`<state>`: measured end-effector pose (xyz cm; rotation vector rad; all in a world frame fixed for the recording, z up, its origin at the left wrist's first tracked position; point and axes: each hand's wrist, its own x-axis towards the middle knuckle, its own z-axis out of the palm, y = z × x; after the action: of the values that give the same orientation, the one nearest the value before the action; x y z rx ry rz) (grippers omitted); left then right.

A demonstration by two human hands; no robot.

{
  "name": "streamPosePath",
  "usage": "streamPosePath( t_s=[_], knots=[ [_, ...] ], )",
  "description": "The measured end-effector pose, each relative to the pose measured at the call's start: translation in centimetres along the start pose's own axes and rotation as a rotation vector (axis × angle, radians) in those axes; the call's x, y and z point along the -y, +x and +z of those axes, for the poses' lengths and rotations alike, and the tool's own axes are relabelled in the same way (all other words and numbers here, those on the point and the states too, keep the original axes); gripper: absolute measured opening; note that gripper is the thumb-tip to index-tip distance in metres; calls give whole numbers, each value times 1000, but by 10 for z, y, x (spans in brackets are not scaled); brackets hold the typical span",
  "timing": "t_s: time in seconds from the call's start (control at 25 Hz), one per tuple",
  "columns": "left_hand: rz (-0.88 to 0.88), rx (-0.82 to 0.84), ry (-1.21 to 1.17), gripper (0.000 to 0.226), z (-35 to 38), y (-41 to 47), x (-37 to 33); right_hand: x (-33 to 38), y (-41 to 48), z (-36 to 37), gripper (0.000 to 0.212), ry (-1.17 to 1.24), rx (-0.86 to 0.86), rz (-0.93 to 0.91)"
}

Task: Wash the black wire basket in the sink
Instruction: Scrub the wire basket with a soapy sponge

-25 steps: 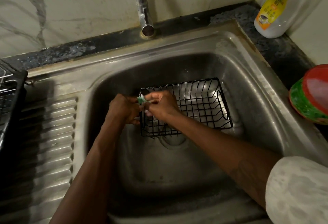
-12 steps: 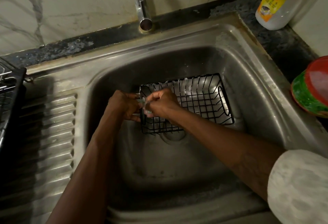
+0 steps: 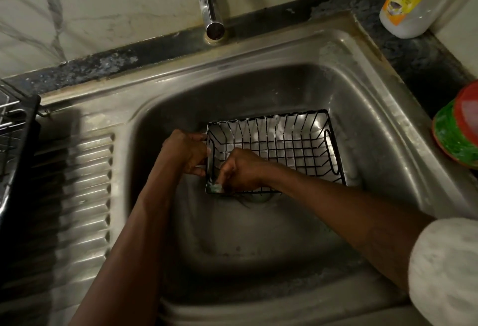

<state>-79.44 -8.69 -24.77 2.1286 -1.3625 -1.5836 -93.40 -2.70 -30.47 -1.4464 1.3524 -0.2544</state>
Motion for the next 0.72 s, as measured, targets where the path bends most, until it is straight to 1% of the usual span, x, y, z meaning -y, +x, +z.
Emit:
streamPosePath(
  t_s=[0.08, 0.2, 0.28, 0.32, 0.36, 0.44, 0.48, 0.52, 0.56, 0.64, 0.68, 0.72],
  knots=[
    [-20, -8, -16, 29, 0, 1, 0, -2, 9, 6, 13, -71, -97, 86],
    [7, 0, -1, 32, 1, 2, 1, 2, 20, 12, 9, -41, -274, 152],
    [-8, 11, -38, 35, 1, 1, 1, 6, 22, 12, 8, -7, -368, 181],
    [-13, 10, -48, 35, 0, 1, 1, 7, 21, 10, 11, 29, -362, 191],
    [-10, 4, -49, 36, 0, 2, 1, 9, 18, 7, 15, 123, -305, 207],
    [-2, -12, -18, 38, -1, 3, 1, 12, 7, 2, 18, 465, -106, 203],
    [-5, -23, -7, 39, -1, 5, 1, 14, 3, 0, 17, 557, -40, 191],
    [-13, -29, -15, 39, -1, 6, 3, 14, 3, -2, 17, 511, -34, 196],
    [-24, -22, -36, 39, -1, 6, 3, 13, 6, -2, 19, 377, -66, 226],
    [-36, -6, -72, 40, -1, 9, 3, 11, 18, 1, 20, 29, -144, 282],
    [-30, -6, -63, 41, -1, 11, 4, 10, 23, 2, 17, -37, -199, 287],
    [-24, -10, -46, 43, -2, 12, 4, 9, 29, 4, 12, -31, -275, 271]
  ],
)
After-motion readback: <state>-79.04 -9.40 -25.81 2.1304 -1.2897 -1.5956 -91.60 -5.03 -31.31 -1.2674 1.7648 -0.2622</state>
